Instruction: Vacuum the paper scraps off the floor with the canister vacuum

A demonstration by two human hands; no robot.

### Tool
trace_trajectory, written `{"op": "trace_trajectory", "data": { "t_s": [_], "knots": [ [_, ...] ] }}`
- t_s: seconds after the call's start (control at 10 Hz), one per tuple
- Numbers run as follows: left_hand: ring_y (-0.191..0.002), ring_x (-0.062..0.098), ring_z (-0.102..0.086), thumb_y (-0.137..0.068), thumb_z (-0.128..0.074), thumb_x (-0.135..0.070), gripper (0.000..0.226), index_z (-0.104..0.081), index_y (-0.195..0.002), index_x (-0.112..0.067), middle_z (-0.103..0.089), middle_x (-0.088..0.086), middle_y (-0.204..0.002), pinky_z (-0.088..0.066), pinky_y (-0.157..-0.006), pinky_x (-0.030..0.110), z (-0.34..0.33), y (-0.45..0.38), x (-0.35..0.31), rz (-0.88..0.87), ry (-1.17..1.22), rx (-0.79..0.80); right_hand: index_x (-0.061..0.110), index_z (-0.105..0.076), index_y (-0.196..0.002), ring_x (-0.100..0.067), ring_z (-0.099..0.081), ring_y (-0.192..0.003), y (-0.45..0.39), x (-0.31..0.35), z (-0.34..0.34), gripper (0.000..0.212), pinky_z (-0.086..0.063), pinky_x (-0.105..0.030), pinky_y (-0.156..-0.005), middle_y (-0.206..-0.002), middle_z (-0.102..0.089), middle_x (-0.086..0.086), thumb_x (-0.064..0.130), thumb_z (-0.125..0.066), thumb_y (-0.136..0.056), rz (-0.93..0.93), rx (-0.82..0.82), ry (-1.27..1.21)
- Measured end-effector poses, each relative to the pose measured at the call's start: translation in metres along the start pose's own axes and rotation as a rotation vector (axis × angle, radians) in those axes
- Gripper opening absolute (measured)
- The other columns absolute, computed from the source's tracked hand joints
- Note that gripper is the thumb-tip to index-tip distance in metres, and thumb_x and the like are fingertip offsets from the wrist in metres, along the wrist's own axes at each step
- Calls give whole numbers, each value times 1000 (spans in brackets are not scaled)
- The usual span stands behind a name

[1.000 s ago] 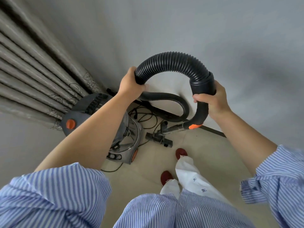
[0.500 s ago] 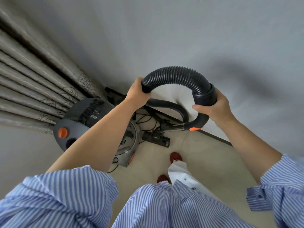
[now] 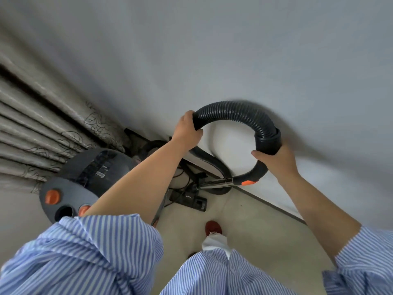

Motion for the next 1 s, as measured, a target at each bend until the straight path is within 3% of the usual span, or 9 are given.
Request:
{"op": "trace_trajectory", "data": {
  "t_s": [0.1,0.3,0.4,0.5,0.6,0.7,0.8,0.9,1.0],
  "knots": [
    [-116,29,-49,-89,-53,-9,54,-32,-139,-8,-47,13,-130,-44,-97,39,-2,-8,-7,3,-36,-1,2,-56,-111,-21,-55,-87,-3,4,3,44,-42,-29,-73,-98,-60,-8,16,-76,-74,1,4,61],
    [-119,29,-48,-90,-53,-11,59,-26,-143,-10,-45,14,-133,-43,-96,38,-4,-6,-1,3,-104,24,3,-47,-119,-14,-47,-95,15,16,14,55,-36,-25,-78,-104,-50,0,16,-77,-74,173,-24,196],
    [-124,30,-43,-91,-52,-12,58,-28,-143,-9,-42,14,-137,-40,-95,35,-4,-2,7,13,-190,29,-6,-48,-119,-30,-46,-107,28,45,14,55,-41,-36,-89,-115,-52,-18,13,-72,-74,476,-145,353],
    [-130,31,-36,-92,-51,-15,56,-31,-143,-7,-39,14,-141,-38,-101,38,0,6,17,17,-314,27,-7,-49,-112,-34,-38,-110,41,72,1,48,-40,-44,-94,-115,-51,-34,18,-56,-72,814,-265,520],
    [-131,31,-34,-93,-48,-16,49,-35,-140,-7,-39,14,-140,-39,-100,40,9,17,37,52,-427,20,-3,-55,-98,-38,-36,-112,51,98,-24,33,-42,-56,-93,-120,-42,-29,18,-50,-73,982,-269,574],
    [-129,31,-34,-94,-47,-18,43,-41,-135,-7,-41,13,-137,-40,-97,42,28,33,69,130,-482,-20,-6,-60,-82,-52,-46,-112,61,117,-71,24,-39,-62,-92,-113,-51,-35,13,-49,-75,1049,-75,613],
    [-130,31,-34,-93,-49,-17,45,-39,-137,-9,-42,12,-137,-40,-96,41,48,58,113,234,-455,-77,-11,-63,-88,-52,-51,-110,70,123,-125,19,-42,-49,-93,-113,-53,-35,3,-61,-74,958,177,593],
    [-134,31,-30,-94,-47,-16,48,-35,-140,-10,-39,10,-142,-36,-101,42,71,87,172,335,-375,-140,-9,-59,-111,-37,-41,-125,80,119,-188,31,-33,-34,-102,-128,-47,-25,6,-60,-84,857,407,610],
    [-135,30,-29,-95,-46,-19,50,-33,-142,-9,-38,9,-144,-36,-102,42,94,123,238,448,-343,-220,-2,-53,-122,-26,-36,-129,110,109,-256,35,-26,-25,-103,-136,-42,-15,10,-54,-89,845,598,633]
  ]
}}
Point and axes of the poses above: each hand's wrist, its own y-axis away from the middle knuckle, its own z-axis out of the back of the hand, x = y × z, the point moved 8 cm from there along -y, towards the middle knuckle
